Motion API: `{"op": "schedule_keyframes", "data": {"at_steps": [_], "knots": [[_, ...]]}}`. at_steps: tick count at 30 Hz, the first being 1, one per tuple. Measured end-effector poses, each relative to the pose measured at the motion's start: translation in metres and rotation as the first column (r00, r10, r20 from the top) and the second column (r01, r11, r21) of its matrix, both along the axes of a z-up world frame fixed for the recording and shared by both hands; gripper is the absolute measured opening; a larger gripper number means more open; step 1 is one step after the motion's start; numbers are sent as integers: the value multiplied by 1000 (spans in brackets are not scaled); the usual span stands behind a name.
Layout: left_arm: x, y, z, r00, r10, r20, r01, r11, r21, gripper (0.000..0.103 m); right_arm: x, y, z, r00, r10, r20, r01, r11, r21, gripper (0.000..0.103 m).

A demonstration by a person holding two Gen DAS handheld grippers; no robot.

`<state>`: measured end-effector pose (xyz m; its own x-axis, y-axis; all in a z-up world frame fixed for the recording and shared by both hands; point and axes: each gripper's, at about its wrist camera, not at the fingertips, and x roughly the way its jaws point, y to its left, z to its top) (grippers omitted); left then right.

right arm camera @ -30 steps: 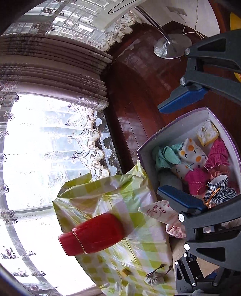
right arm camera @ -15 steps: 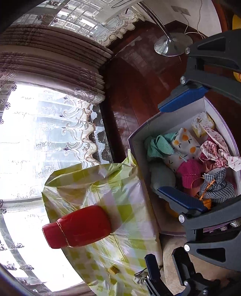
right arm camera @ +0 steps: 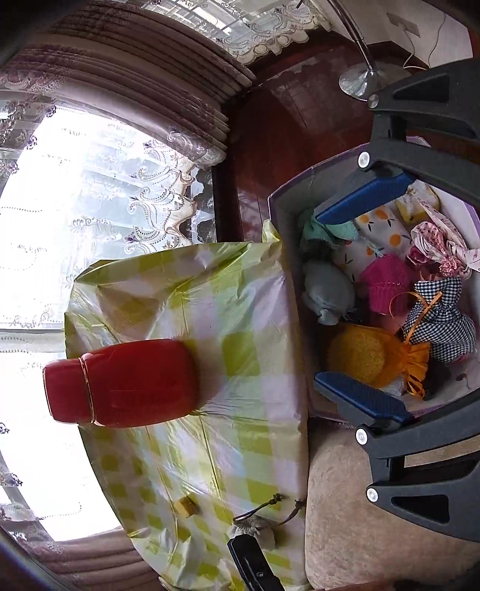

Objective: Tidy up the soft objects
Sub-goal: 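Move both tools back to the table toward the grey bag and yellow sponge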

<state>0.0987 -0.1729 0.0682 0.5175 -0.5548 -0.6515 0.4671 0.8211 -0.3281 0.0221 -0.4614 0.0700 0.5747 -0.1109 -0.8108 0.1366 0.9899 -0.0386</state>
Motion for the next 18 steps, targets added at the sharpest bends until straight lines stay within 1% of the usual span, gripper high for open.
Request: {"op": "schedule_keyframes", "data": {"at_steps": [6,12,15,18], "knots": [[9,54,-12,993,113,-45,-114,993,-12,80,18,28,-9,997,69,-27,-69,998,6,83],[18,96,-23,972,219,-88,-222,975,-15,80,38,61,-19,989,143,-45,-141,990,29,83],[24,110,-31,952,278,-128,-281,960,-9,80,49,77,-23,982,181,-52,-180,983,39,83],[36,123,-44,914,352,-203,-357,934,10,81,60,91,-27,976,209,-55,-206,977,55,83]]}}
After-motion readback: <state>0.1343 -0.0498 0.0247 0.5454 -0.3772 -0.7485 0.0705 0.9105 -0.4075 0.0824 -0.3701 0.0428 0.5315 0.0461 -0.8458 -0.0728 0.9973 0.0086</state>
